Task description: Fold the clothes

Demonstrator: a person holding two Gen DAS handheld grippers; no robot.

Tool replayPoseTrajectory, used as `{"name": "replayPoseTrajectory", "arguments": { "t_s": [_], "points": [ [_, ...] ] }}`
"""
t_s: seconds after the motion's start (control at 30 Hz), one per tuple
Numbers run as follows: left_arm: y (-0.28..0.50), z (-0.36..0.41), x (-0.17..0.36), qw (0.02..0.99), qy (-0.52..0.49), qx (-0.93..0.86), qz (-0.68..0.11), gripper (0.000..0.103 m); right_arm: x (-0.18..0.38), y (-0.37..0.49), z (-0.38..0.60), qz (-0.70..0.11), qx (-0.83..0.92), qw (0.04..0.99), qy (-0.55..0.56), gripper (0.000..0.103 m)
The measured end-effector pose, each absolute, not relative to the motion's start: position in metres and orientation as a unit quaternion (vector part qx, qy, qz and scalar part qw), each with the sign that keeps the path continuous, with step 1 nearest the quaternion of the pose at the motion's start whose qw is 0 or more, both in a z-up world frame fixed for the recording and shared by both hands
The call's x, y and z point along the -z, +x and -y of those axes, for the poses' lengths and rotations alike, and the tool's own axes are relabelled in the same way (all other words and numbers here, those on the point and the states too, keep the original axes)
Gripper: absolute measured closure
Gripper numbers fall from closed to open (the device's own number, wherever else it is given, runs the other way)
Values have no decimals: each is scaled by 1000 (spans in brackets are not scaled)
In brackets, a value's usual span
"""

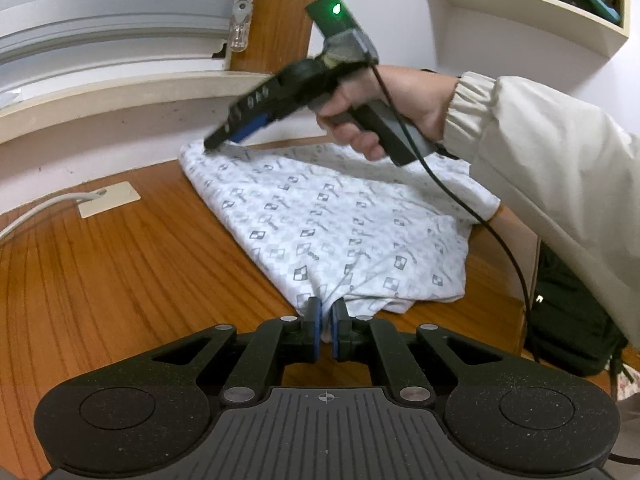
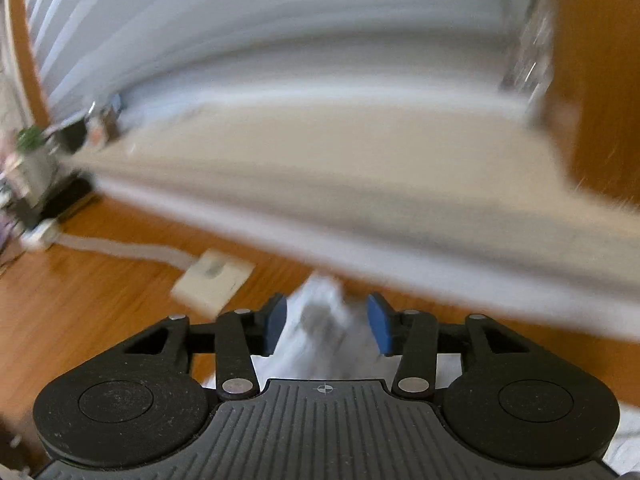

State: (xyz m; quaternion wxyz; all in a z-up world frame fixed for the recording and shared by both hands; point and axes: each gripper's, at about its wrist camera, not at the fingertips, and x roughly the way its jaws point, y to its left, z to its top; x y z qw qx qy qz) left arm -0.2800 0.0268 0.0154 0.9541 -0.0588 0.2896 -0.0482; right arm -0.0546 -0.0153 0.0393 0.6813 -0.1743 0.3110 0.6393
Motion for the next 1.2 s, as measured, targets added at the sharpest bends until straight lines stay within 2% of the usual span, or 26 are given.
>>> {"name": "replayPoseTrajectory", "arguments": {
  "t_s": [0.03,0.07,0.1,0.13,0.2,0.3,0.33,0.37,0.4,0.43,0.67,0.93,1.2],
  "points": [
    [-280,-26,-15,954,-56,48,-290,98,-35,-57,14,-312,-638,678,-189,57],
    [-281,-25,-15,954,-53,48,-291,98,-31,-59,13,-313,-637,676,-200,70],
    [-281,-24,-15,954,-50,47,-293,98,-29,-61,12,-303,-634,682,-204,97],
    [-282,-23,-15,953,-46,47,-295,98,-30,-63,14,-283,-630,695,-197,100],
    [-283,-22,-14,953,-47,47,-296,98,-37,-64,16,-252,-632,714,-163,100],
    [-285,-24,-15,952,-60,45,-296,97,-46,-64,15,-239,-641,717,-135,98],
    [-287,-27,-18,953,-68,46,-292,95,-49,-64,18,-234,-639,719,-139,94],
    [-289,-30,-21,954,-76,47,-287,95,-52,-64,20,-229,-637,722,-142,81],
    [-293,-35,-26,956,-84,46,-278,94,-54,-64,23,-224,-635,725,-146,63],
    [-296,-39,-33,959,-88,42,-268,90,-58,-60,30,-220,-632,729,-144,59],
    [-258,-65,-65,967,-77,18,-241,79,-60,10,128,-235,-557,781,-158,58],
    [-152,-67,-55,958,-20,-5,-287,79,-36,70,222,-260,-469,830,-154,55],
    [-141,-91,-29,951,-42,-14,-306,79,-21,56,185,-264,-528,787,-180,53]
  ]
}}
